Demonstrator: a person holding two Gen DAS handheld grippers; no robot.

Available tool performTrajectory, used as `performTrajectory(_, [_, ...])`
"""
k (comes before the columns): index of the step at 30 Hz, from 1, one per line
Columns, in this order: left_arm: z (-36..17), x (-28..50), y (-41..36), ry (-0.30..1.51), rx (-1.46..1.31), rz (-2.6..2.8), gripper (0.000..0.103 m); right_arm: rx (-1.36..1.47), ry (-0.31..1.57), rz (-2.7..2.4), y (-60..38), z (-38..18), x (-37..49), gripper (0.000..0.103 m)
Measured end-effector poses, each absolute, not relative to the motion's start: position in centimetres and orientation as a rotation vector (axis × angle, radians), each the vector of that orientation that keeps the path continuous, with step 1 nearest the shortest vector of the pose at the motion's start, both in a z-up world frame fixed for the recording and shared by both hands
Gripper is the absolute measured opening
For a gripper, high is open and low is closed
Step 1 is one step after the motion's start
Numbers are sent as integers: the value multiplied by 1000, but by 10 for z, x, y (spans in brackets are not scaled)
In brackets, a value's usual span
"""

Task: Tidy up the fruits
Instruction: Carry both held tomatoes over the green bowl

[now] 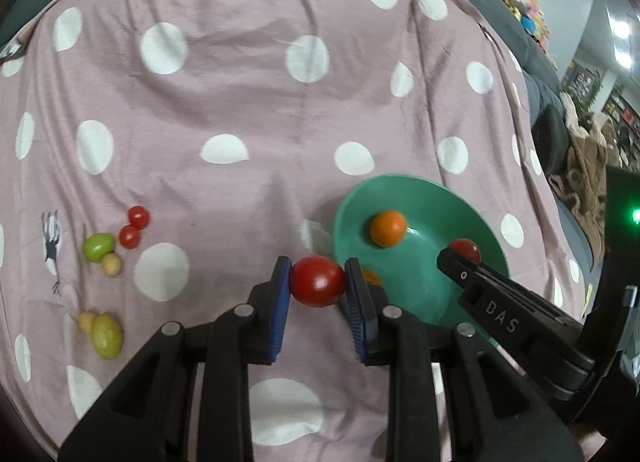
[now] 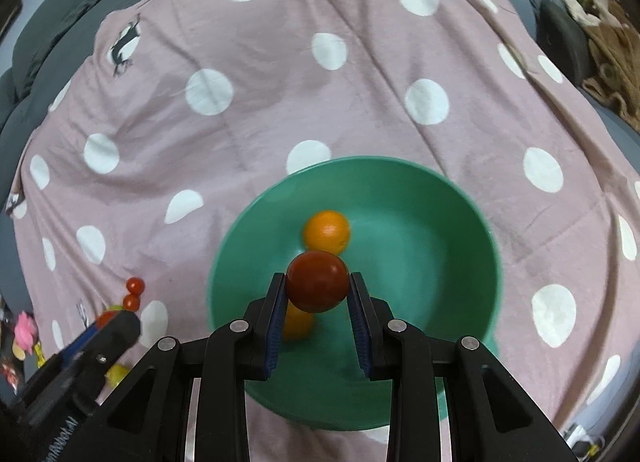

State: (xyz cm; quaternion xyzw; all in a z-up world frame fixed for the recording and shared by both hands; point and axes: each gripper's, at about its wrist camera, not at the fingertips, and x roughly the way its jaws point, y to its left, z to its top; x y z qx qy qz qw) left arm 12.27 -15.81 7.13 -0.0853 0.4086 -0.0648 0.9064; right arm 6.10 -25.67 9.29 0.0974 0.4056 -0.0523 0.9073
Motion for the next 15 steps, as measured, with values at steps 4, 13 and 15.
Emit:
performTrajectory(4, [64, 128, -173, 864, -178, -169, 27, 211, 831, -160, -271, 93, 59, 31])
performTrajectory(13, [52, 140, -200, 891, -132, -207, 27, 248, 842, -193, -291, 88, 57, 31])
performTrajectory(15, [50, 141, -206, 893, -117, -210, 27, 253, 845, -195, -293, 87, 57, 31])
